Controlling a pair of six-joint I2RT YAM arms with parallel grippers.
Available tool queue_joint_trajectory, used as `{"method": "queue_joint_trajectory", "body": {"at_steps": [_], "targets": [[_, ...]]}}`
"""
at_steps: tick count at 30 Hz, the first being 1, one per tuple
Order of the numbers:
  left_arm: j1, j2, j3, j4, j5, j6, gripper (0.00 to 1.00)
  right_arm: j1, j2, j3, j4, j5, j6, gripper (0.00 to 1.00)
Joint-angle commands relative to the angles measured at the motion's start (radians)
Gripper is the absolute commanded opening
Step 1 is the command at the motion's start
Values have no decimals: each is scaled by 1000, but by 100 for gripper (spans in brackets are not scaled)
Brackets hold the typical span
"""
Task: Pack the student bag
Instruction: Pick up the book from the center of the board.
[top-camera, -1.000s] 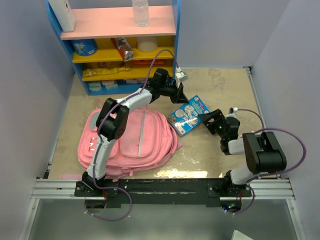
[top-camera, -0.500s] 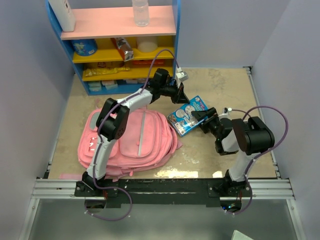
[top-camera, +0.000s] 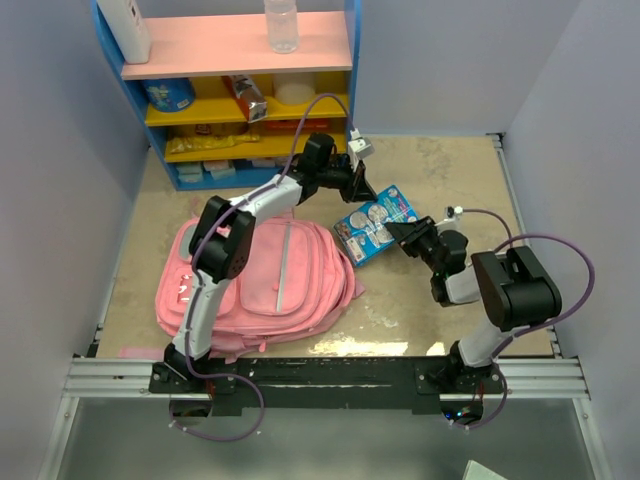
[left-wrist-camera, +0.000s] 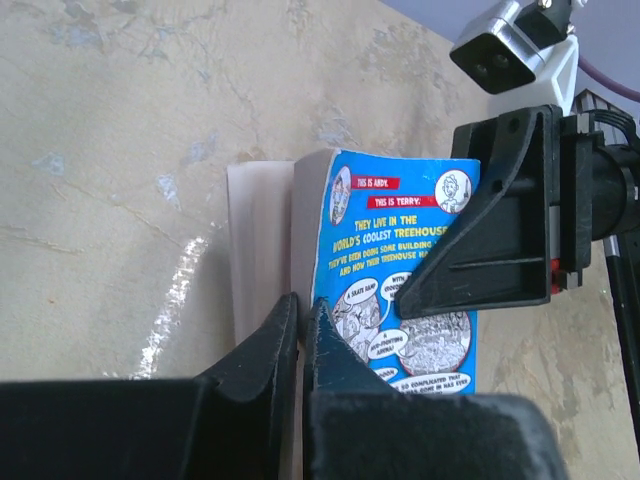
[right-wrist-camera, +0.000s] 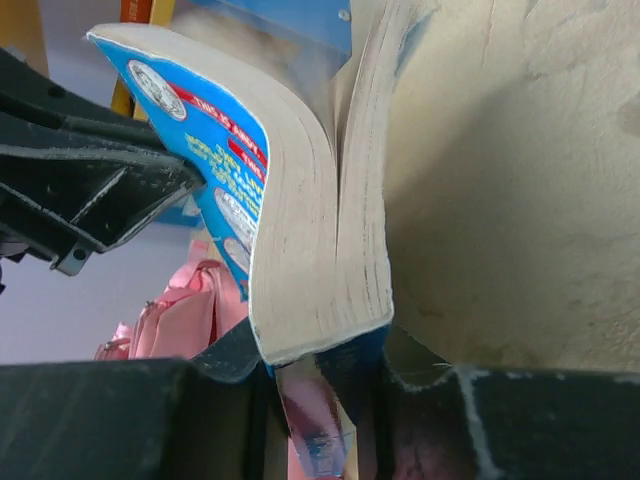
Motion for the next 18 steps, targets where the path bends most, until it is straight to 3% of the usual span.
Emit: {"method": "queue_joint_trajectory", "body": {"at_steps": [1, 2, 4, 5, 6, 8, 9, 10, 14, 18], "targets": [[-10, -80, 27, -5, 21, 27, 0, 9, -45, 47, -12, 1, -21, 5], [-10, -85, 33, -12, 14, 35, 0, 10, -58, 52, -28, 4, -24, 3], [-10, -103, 48, -84, -12, 65, 12, 9, -97, 56, -66, 5, -38, 0], [-10, -111, 57, -108, -23, 79, 21, 10, -114, 65, -84, 10, -47, 0], [-10, -119, 77, -172, -44, 108, 38, 9, -137, 70, -112, 18, -70, 0], [-12, -163, 94, -246, -69, 201, 55, 9, -208, 95, -230, 34, -97, 0], [-14, -185, 94, -315, -104, 237, 70, 9, -232, 108, -279, 62, -132, 0], [-14, -227, 90, -349, -126, 305, 76, 9, -255, 125, -404, 77, -151, 0], [-27, -320, 93, -566, -276, 442, 100, 9, -352, 194, -592, 148, -234, 0], [-69, -450, -43, -728, -382, 550, 100, 9, -380, 214, -670, 168, -275, 0]]}}
